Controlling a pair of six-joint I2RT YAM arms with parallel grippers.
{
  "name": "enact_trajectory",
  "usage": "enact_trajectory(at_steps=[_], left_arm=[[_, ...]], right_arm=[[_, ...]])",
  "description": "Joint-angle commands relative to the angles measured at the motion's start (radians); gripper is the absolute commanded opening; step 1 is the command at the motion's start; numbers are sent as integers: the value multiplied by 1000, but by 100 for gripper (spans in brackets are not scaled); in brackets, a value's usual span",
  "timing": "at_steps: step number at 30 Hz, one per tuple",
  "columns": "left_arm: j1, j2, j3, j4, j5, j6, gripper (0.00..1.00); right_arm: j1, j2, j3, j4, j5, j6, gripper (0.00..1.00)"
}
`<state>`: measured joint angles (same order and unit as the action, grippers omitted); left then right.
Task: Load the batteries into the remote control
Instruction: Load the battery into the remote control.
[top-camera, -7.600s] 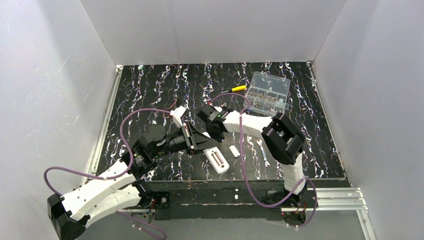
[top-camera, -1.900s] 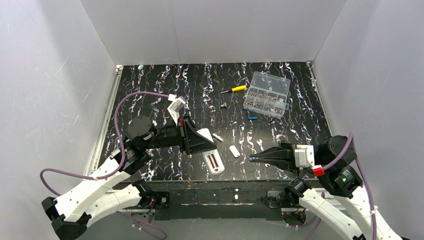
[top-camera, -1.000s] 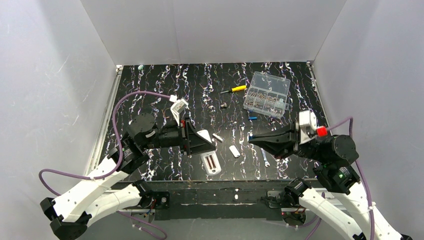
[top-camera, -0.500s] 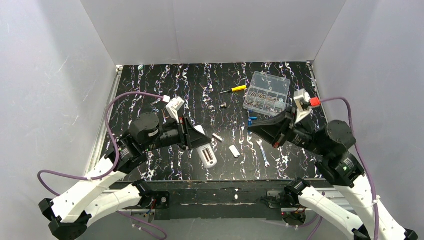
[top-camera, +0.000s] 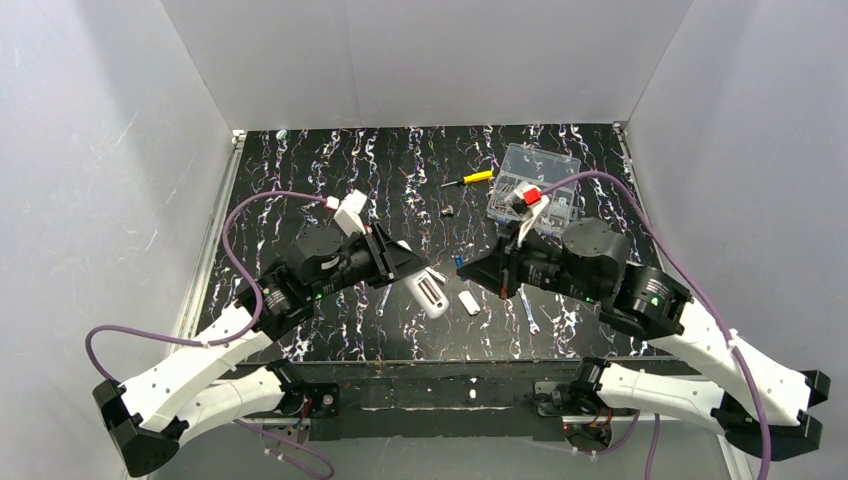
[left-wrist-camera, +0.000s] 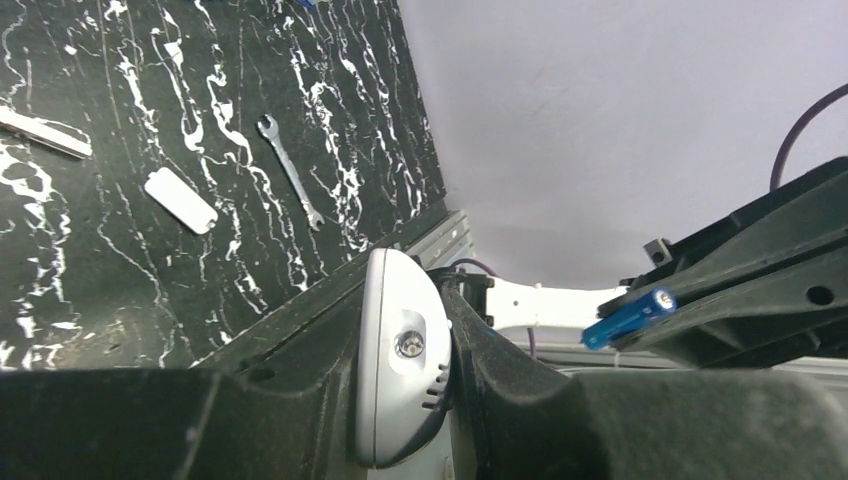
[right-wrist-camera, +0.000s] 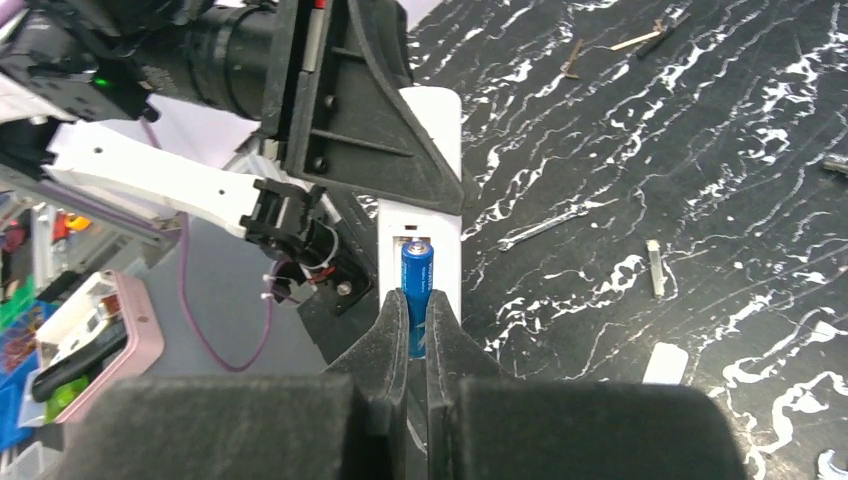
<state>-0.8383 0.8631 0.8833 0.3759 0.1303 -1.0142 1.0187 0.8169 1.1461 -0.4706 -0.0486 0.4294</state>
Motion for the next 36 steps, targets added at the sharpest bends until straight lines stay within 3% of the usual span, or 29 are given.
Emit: enact_trajectory(at_steps=[1,15,36], left_arm=[[7,1,0,111,-12,-100,0],[7,18,-37,181,-6,-207,0],[7,24,-61,212,-30,-248,0]], right_arm=[[50,58,84,-28,162,-49,1],[96,202,162,-68,137,-90,1],[118,235,143,-73,141,-96,1]])
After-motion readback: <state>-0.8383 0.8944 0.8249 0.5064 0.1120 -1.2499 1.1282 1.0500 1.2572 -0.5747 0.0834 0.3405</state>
